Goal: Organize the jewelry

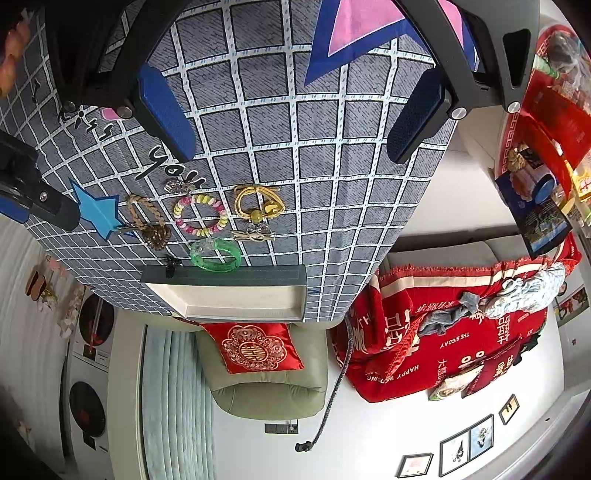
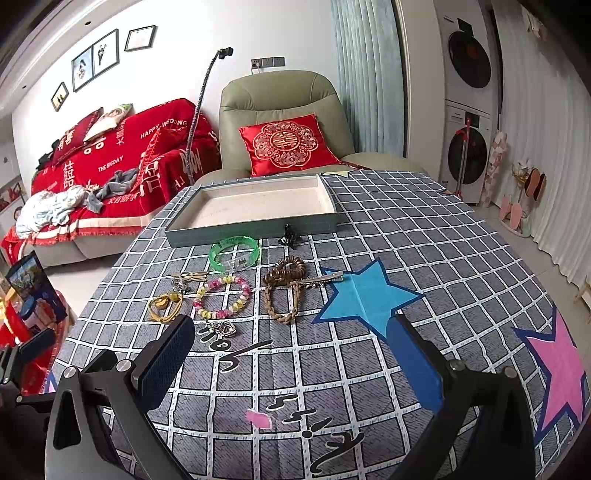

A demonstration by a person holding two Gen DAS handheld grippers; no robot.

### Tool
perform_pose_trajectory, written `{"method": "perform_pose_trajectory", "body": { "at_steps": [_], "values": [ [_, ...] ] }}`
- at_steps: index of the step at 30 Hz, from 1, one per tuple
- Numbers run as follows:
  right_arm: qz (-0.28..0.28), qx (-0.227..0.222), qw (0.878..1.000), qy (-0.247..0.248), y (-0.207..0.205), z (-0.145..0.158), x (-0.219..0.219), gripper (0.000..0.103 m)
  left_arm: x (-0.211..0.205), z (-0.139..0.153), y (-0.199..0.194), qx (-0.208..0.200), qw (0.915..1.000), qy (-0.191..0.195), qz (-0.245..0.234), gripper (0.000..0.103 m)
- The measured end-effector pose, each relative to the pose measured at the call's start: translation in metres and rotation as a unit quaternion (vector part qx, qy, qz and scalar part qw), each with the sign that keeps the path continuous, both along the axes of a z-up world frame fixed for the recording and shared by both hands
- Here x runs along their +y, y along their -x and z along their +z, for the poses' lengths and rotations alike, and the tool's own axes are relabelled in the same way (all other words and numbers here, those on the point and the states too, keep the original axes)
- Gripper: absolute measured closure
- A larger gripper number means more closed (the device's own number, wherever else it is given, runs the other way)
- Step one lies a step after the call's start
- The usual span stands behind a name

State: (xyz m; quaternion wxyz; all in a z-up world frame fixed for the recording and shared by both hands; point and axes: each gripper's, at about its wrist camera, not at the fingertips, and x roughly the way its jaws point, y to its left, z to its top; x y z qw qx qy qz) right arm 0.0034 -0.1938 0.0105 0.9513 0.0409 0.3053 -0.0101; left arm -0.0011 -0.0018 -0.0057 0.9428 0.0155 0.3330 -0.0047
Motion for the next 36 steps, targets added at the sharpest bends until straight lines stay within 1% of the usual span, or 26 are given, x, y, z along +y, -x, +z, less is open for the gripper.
{"method": "perform_pose_trajectory", "body": {
  "at_steps": [9,15,19,22,27,34,36],
  "values": [
    [-0.002,0.004,1.000,-0.004,0.000,-0.002,0.002,0.000,0.000,-0.001,-0.005,0.007,1.0000,0.001,-0.003,0.000],
    [-0.004,0.013,1.000,-0.008,-0.007,-0.004,-0.004,0.000,0.000,-0.002,-0.011,0.018,0.9998,0.003,-0.004,0.000],
    [-0.006,0.026,1.000,-0.010,-0.014,-0.007,-0.008,0.000,0.002,-0.006,-0.021,0.037,0.9993,0.007,-0.001,0.000],
    [-0.012,0.037,0.999,-0.013,-0.020,-0.009,-0.013,0.000,0.006,-0.010,-0.032,0.059,0.9980,0.020,-0.001,0.000],
    [-0.018,0.067,0.997,-0.024,-0.038,-0.014,-0.022,0.000,0.010,-0.016,-0.055,0.099,0.9943,0.035,-0.018,0.000],
    [-0.020,0.120,0.992,-0.033,-0.074,-0.030,-0.030,0.000,0.018,-0.023,-0.091,0.126,0.9913,0.036,-0.011,0.000],
    [-0.022,0.136,0.990,-0.036,-0.085,-0.036,-0.033,0.000,0.018,-0.027,-0.101,0.136,0.9893,0.046,-0.024,0.000]
  ]
}}
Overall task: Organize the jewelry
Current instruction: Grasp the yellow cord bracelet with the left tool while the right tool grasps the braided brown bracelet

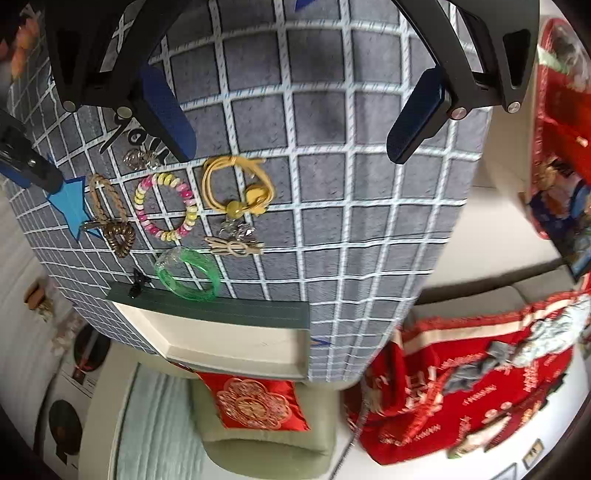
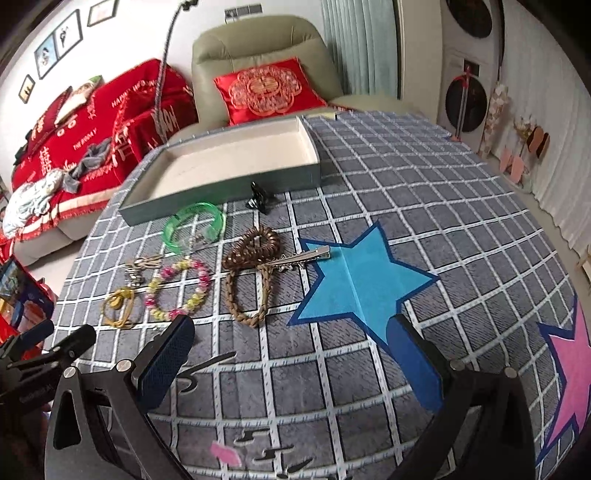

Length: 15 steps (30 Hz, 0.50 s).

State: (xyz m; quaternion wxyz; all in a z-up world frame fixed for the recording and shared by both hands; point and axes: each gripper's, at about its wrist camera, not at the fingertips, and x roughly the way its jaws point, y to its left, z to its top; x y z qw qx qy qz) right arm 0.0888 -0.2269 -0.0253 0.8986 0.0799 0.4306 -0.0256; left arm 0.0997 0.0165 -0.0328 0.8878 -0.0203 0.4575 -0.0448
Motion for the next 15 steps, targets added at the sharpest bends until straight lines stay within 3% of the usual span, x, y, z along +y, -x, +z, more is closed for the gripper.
{"method": "perform_pose_trajectory", "body": {
  "at_steps": [3,11,12,13,15],
  "values": [
    [-0.004,0.018,1.000,-0.004,-0.014,-0.008,-0.003,0.003,-0.004,-0.004,-0.011,0.007,0.9999,-0.002,-0.015,0.000],
    [0.015,0.063,0.998,0.010,-0.045,-0.030,0.008,0.026,-0.019,-0.019,-0.033,0.029,0.9987,0.000,-0.042,0.000],
    [0.016,0.060,0.998,0.018,-0.046,-0.030,0.010,0.026,-0.021,-0.020,-0.034,0.029,0.9985,-0.003,-0.046,0.002],
    [0.019,0.061,0.998,0.025,-0.047,-0.031,0.012,0.027,-0.024,-0.021,-0.034,0.029,0.9983,-0.006,-0.050,0.010],
    [0.023,0.062,0.997,0.032,-0.050,-0.033,0.016,0.030,-0.029,-0.022,-0.035,0.026,0.9978,-0.020,-0.057,0.010]
  ]
}}
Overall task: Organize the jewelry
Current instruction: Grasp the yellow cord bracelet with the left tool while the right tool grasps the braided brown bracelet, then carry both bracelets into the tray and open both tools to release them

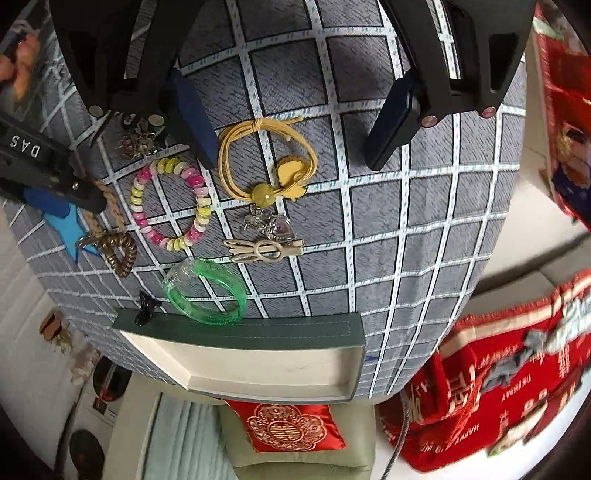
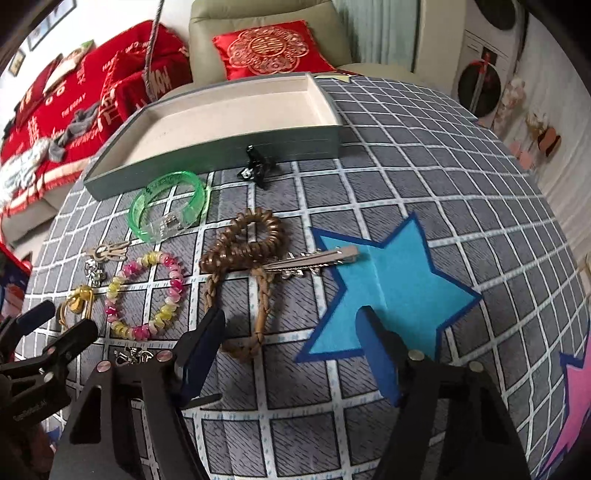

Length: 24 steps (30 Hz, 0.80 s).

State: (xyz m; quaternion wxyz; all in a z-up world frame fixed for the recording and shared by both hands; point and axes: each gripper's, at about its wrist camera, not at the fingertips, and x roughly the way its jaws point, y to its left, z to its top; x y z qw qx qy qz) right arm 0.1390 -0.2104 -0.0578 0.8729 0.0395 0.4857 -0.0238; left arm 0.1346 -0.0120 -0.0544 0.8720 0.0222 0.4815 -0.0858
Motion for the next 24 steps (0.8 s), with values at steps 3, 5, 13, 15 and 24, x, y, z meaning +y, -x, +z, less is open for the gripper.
{"method": "perform_pose_trajectory", "body": {
  "at_steps": [3,5,13,15,24],
  "values": [
    [0.007,0.003,1.000,0.014,-0.002,-0.001,0.005,0.038,-0.004,0.000,0.001,-0.007,0.9999,-0.001,-0.010,0.018],
    [0.014,0.006,1.000,0.022,-0.002,0.000,0.008,0.044,-0.006,0.002,0.003,-0.014,0.9997,-0.002,-0.020,0.031],
    [0.027,0.012,1.000,0.002,0.002,0.004,0.015,0.097,-0.010,0.010,0.007,-0.012,0.9982,0.020,-0.055,0.073],
    [0.022,0.011,0.999,-0.020,0.005,0.006,0.010,0.097,-0.007,0.015,0.009,-0.014,0.9978,0.033,-0.056,0.085],
    [0.018,-0.029,0.997,-0.071,0.019,0.041,-0.008,0.097,0.007,0.045,0.018,-0.043,0.9950,0.058,-0.069,0.085]
  ]
}}
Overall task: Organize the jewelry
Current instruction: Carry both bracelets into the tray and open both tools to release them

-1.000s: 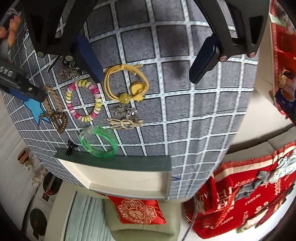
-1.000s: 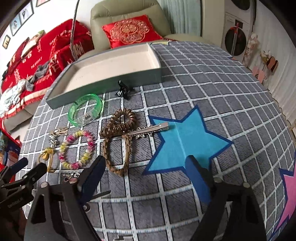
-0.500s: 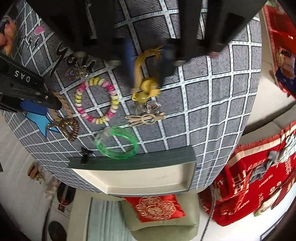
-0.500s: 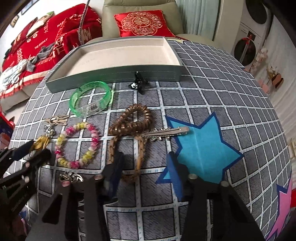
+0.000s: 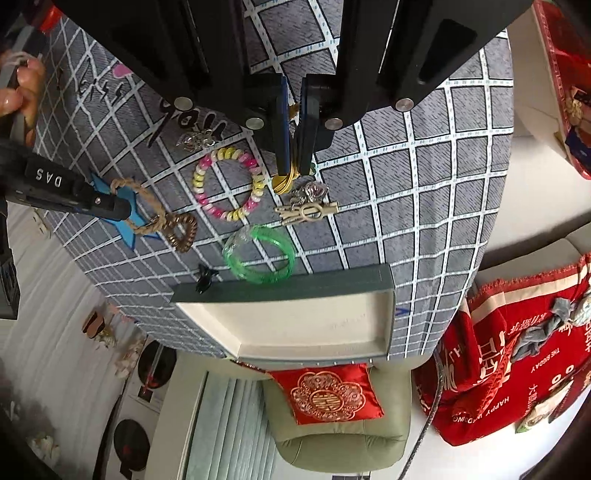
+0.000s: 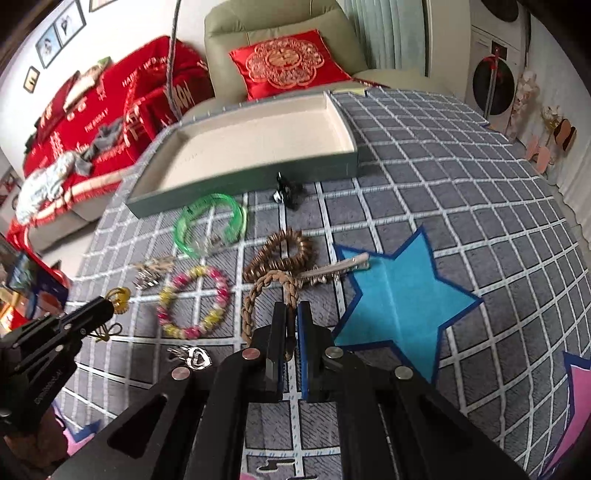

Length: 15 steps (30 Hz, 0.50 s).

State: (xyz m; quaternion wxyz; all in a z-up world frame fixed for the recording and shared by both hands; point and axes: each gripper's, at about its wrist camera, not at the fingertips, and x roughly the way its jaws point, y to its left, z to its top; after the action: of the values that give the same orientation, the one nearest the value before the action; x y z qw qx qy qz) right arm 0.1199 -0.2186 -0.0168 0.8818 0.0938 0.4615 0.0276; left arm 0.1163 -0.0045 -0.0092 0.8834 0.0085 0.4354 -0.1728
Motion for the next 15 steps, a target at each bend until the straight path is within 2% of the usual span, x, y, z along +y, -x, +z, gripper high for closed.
{"method": "perform_pose_trajectory", "body": {
  "at_steps": [7,15],
  "values": [
    [0.007,-0.026,0.999,-0.034,-0.001,0.030,-0.004,0.097,0.006,0.030,-0.005,-0.014,0.9996,0.024,-0.001,0.085],
    [0.026,-0.053,0.997,-0.047,-0.040,0.075,-0.008,0.097,0.000,0.083,-0.042,-0.048,0.9982,0.034,-0.008,0.085]
  ]
}}
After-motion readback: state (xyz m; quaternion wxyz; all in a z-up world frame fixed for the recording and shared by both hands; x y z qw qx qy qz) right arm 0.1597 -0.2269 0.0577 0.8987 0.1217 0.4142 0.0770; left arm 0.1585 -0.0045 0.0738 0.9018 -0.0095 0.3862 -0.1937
